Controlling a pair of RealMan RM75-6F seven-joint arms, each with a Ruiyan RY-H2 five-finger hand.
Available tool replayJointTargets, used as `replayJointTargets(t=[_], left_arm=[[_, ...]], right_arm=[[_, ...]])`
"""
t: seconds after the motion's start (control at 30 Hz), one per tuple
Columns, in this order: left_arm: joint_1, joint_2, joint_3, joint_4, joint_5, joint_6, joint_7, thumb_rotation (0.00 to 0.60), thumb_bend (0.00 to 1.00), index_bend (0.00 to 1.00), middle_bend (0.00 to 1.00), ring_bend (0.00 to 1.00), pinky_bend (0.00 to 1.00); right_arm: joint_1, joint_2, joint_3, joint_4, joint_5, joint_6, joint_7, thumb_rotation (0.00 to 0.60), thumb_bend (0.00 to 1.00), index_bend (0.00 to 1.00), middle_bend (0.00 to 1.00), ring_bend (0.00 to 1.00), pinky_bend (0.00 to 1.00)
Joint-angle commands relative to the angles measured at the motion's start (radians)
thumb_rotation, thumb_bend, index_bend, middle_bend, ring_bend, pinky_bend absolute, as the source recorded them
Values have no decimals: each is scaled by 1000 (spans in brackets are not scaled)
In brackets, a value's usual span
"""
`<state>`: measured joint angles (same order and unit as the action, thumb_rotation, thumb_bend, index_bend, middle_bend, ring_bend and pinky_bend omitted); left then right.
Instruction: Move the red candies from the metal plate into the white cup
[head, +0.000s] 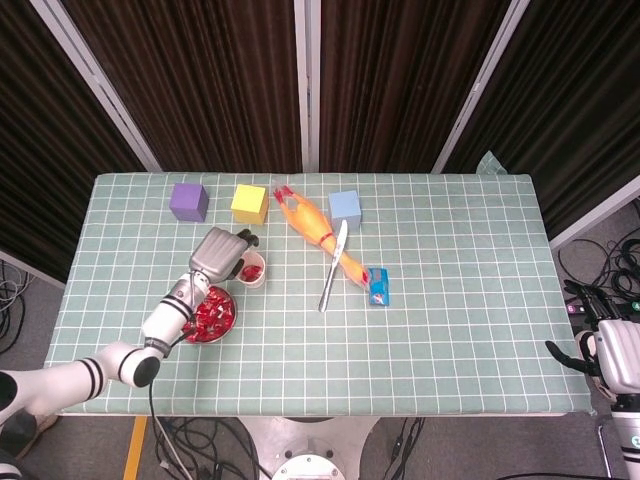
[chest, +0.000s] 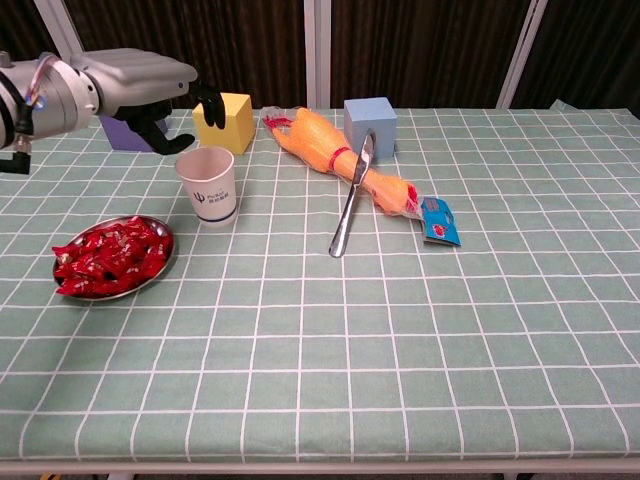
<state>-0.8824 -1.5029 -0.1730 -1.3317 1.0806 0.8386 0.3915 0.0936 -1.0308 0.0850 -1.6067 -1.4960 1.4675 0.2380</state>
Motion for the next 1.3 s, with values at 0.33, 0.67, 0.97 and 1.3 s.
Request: replayJointTargets(t=[0.33,0.67,0.97,1.3], left_arm=[[214,141,146,-202,177,225,-89,600,380,364,372,930,1000],[229,62,176,-152,103,142,-10,572,304,363,374,930,1000],[222,10,158,-124,-28,103,104,479,273,358,374,930,1000],[214,-30,151,-101,-78,95,152,480,265,377,389,931,1000]], right_arm=[[8,-8,-2,7,-15,-4,8,600,117,134,214,144,437],[12,-6,-1,4,-22,-1,7,600,117,134,215,153,450],[12,-3,-3,-1,-20,-4,4,600,117,133,216,153,455],[8,0,-4,-7,-17,0,-1,600,117,133,221,164,466]])
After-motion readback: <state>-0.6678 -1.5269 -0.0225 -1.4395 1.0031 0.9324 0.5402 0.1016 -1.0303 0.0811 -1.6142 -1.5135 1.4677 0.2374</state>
